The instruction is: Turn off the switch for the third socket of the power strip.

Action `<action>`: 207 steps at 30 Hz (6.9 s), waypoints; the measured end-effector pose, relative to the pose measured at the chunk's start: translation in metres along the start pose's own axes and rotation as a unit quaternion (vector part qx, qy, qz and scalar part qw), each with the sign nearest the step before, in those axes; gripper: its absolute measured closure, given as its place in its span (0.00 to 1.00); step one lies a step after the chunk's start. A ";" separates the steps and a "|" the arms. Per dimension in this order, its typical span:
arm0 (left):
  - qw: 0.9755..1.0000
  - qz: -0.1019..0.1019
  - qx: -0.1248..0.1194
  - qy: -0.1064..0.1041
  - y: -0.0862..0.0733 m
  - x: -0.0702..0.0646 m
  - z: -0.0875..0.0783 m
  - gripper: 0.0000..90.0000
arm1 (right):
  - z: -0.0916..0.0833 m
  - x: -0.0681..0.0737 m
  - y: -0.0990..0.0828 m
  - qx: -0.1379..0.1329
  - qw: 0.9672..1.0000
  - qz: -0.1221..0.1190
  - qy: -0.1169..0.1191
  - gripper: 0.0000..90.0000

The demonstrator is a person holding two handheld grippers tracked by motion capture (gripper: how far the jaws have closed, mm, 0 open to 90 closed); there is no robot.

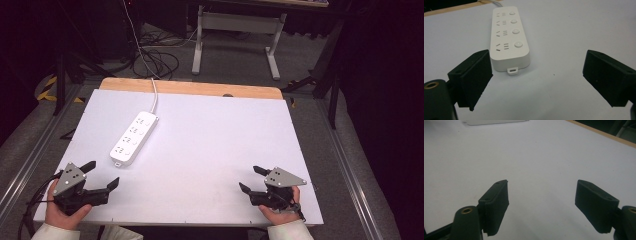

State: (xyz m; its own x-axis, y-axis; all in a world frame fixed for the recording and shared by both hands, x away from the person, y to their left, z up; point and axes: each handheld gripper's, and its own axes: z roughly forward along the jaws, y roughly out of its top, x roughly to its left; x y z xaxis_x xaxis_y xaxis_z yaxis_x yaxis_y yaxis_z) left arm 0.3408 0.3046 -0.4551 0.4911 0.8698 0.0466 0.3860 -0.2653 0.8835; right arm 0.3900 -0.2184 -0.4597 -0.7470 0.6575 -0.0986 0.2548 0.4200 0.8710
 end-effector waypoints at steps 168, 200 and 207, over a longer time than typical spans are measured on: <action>0.995 -0.058 0.082 0.004 0.056 0.038 0.132 1.00 | 0.003 0.000 -0.001 0.012 0.999 0.013 0.036 0.36; 0.994 -0.043 0.095 0.021 0.051 0.038 0.136 1.00 | 0.004 0.000 -0.001 0.013 0.999 0.014 0.038 0.36; 0.995 -0.044 0.092 0.017 0.051 0.038 0.137 1.00 | 0.004 0.000 -0.001 0.014 0.999 0.014 0.038 0.36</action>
State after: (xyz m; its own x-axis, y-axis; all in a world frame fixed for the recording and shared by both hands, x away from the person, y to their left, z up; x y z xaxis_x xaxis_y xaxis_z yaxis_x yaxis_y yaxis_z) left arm 0.4861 0.2670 -0.4727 0.4241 0.9056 -0.0094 0.5640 -0.2559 0.7851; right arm 0.3922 -0.2165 -0.4626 -0.7840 0.6198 -0.0362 0.2926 0.4203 0.8589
